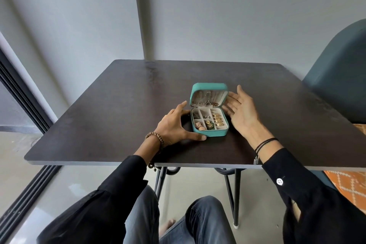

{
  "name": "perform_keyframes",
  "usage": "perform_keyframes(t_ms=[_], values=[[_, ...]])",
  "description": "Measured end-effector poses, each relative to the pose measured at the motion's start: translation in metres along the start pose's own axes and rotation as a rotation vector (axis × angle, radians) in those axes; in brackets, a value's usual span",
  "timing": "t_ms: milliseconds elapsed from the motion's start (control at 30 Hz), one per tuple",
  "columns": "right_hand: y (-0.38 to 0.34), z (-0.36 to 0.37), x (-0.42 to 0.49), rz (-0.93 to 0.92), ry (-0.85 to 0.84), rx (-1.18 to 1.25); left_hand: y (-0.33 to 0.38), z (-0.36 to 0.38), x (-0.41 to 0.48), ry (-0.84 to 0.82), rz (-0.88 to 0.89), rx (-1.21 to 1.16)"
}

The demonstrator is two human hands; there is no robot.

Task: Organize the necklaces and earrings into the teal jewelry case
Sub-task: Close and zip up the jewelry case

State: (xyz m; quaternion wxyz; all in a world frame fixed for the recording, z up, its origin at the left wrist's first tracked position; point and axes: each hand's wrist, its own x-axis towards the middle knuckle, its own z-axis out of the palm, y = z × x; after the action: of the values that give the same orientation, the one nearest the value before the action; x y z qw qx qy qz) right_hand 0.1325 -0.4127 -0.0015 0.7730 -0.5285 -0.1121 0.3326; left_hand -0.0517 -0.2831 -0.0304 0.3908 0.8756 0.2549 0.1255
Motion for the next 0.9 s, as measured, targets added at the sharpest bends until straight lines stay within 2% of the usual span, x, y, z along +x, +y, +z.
perform_keyframes(t_ms=[100,200,367,500,567,733,800,900], values=[[0.000,-0.005,-0.008,0.001,-0.015,-0.042,0.000,-0.002,-0.002,-0.014,0.003,0.007],[0.005,-0.009,-0.014,-0.083,-0.034,-0.161,0.001,-0.003,-0.005,-0.013,0.022,0.013],[0.002,-0.011,-0.018,-0.262,-0.113,-0.493,0.000,-0.001,-0.010,0.028,0.022,0.024],[0.000,0.003,-0.020,-0.319,-0.206,-0.877,-0.004,0.000,-0.014,0.062,0.025,0.029],[0.003,0.015,-0.020,-0.334,-0.192,-1.108,-0.004,0.000,-0.015,0.079,0.027,0.025],[0.009,0.060,-0.017,-0.336,-0.032,-1.638,-0.002,-0.001,-0.016,0.093,0.025,0.023],[0.013,0.073,-0.014,-0.282,-0.014,-1.746,-0.003,0.000,-0.016,0.102,0.036,0.026],[0.018,0.090,-0.014,-0.250,0.008,-1.776,-0.004,0.001,-0.014,0.112,0.035,0.021]])
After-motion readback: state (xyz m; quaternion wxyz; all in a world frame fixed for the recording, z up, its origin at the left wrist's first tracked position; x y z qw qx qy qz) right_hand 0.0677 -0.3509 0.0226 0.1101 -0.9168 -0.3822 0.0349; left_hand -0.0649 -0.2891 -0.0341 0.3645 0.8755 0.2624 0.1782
